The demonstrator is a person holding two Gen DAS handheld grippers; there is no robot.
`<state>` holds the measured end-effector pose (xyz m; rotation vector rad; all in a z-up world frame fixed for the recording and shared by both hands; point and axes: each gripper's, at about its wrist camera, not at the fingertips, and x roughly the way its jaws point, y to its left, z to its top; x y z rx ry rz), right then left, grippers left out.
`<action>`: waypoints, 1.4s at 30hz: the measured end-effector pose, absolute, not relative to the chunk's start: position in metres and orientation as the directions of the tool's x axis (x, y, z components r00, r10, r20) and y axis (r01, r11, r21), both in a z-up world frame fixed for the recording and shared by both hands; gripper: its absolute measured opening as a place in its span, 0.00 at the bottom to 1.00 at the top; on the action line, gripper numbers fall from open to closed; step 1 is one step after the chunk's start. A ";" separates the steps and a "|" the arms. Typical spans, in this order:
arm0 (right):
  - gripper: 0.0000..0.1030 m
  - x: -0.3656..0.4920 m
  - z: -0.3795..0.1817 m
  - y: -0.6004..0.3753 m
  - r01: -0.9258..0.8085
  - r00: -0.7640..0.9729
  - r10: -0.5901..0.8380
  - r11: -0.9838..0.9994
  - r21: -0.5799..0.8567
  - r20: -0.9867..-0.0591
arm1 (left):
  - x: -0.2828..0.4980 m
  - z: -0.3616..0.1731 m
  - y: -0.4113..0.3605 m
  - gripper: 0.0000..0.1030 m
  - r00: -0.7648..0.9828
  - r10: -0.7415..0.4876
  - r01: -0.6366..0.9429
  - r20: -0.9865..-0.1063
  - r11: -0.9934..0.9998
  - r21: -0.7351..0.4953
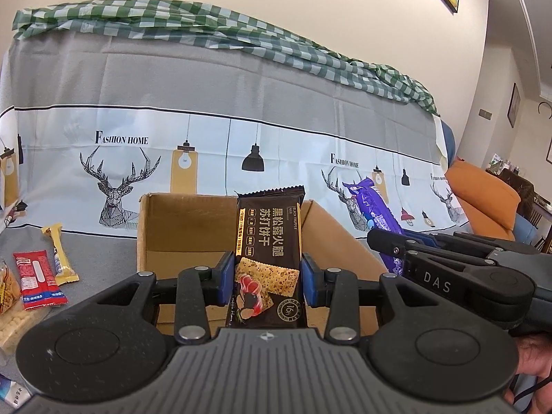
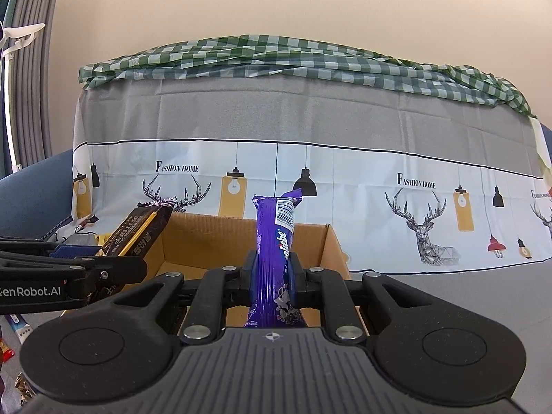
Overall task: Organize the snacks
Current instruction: 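Carry the purple bar with the right tool while the left tool carries the biscuit bar over the box, then open both tools to drop the two bars into the cardboard box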
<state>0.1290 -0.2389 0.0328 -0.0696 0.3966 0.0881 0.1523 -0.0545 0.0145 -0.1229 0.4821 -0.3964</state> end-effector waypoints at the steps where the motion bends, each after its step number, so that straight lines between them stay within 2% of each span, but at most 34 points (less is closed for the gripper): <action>1: 0.17 0.129 0.033 -0.239 -0.099 0.919 0.072 0.994 -0.051 -0.389 | 0.153 0.014 -0.054 0.41 0.811 -0.399 0.341 -0.427 0.916 -0.209; 42: 0.17 0.129 0.033 -0.238 -0.094 0.919 0.066 0.994 -0.053 -0.389 | 0.150 0.016 -0.062 0.41 0.815 -0.410 0.344 -0.410 0.911 -0.226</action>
